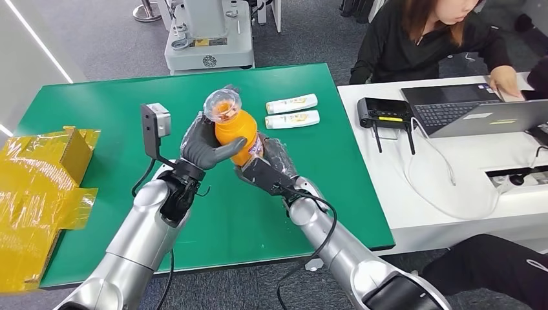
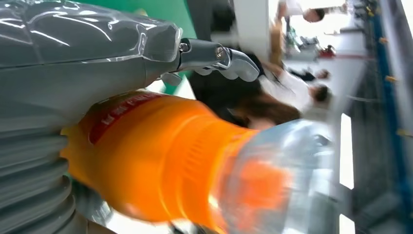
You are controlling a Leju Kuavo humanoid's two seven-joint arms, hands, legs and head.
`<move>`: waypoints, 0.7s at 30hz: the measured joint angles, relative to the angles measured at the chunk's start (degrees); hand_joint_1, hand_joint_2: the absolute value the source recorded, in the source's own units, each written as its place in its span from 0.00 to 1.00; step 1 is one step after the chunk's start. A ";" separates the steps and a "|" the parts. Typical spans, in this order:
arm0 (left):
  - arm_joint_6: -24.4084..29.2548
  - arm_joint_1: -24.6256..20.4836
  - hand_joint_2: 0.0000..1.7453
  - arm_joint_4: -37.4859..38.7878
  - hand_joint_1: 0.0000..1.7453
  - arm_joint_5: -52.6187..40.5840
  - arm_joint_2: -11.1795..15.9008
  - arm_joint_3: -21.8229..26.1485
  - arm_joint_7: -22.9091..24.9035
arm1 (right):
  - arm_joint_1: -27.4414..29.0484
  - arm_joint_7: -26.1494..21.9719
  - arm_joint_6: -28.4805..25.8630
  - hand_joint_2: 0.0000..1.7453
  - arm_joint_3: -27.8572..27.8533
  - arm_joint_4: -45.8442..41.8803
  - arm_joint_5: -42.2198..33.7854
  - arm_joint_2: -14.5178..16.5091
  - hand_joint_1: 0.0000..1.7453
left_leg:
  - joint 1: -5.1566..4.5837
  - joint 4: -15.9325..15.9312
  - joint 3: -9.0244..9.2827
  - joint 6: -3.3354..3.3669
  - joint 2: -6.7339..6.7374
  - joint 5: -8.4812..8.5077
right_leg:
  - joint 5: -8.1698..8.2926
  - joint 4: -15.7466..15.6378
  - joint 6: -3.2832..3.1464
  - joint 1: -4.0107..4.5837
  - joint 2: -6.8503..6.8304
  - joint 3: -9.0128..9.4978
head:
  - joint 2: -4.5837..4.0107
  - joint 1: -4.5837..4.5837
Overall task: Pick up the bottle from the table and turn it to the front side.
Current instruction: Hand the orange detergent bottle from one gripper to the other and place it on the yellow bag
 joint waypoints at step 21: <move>11.86 1.69 1.00 1.05 1.00 -21.05 -0.25 3.10 -7.91 | -3.08 -0.24 4.78 1.00 1.10 1.56 -1.11 1.63 1.00 | 0.00 0.00 -0.02 0.00 -0.03 0.00 | 0.00 0.00 0.00 0.00 -0.02 0.00 | 0.00 0.00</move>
